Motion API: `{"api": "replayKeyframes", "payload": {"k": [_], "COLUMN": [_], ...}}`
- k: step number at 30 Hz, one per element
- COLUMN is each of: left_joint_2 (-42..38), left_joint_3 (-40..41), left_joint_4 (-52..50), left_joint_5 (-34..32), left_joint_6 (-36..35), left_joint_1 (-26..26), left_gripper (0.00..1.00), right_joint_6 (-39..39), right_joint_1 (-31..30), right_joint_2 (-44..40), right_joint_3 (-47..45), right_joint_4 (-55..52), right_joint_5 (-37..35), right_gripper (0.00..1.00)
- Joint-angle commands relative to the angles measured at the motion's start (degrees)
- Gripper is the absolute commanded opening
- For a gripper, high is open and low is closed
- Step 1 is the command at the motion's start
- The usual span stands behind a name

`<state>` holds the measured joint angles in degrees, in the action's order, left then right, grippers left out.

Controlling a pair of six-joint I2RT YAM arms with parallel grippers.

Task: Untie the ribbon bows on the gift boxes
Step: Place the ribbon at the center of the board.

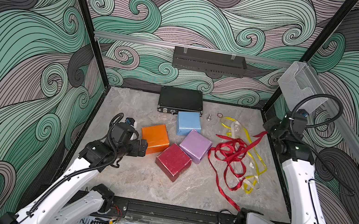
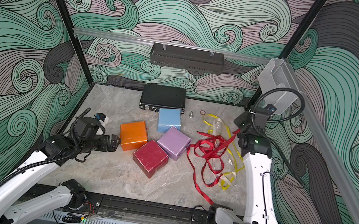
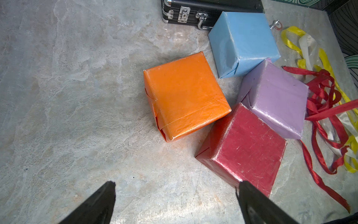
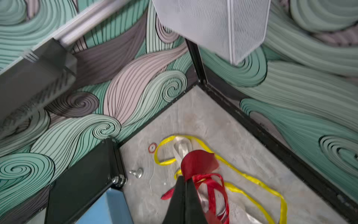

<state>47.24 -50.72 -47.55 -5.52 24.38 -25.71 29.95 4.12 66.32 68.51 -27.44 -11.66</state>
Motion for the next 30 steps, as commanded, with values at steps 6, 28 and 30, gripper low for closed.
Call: {"api": "replayKeyframes", "payload": {"k": [6,28,30], "left_joint_2": [-1.91,-21.89,-22.3], "left_joint_3": [-0.78,0.23,-0.91], "left_joint_4": [-0.35,2.72,3.99], "left_joint_5": [-2.07,-19.98,-21.54], "left_joint_6": [-0.7,-0.27,-1.4], "left_joint_1": [-0.55,-1.16,-1.19], "left_gripper": [0.99,0.99,0.99], "right_joint_6": [7.87,3.37,2.56], "right_joint_1": [-0.74,-6.64,-7.67], "right_joint_2": [9.25,-18.01,-22.5], "right_joint_3": [-13.81,-30.98,-32.54], "right_joint_4": [15.83,20.43,20.78], "right_joint_5": [25.87,-2.92,-1.75], "right_gripper": [0.12,0.99,0.99]}}
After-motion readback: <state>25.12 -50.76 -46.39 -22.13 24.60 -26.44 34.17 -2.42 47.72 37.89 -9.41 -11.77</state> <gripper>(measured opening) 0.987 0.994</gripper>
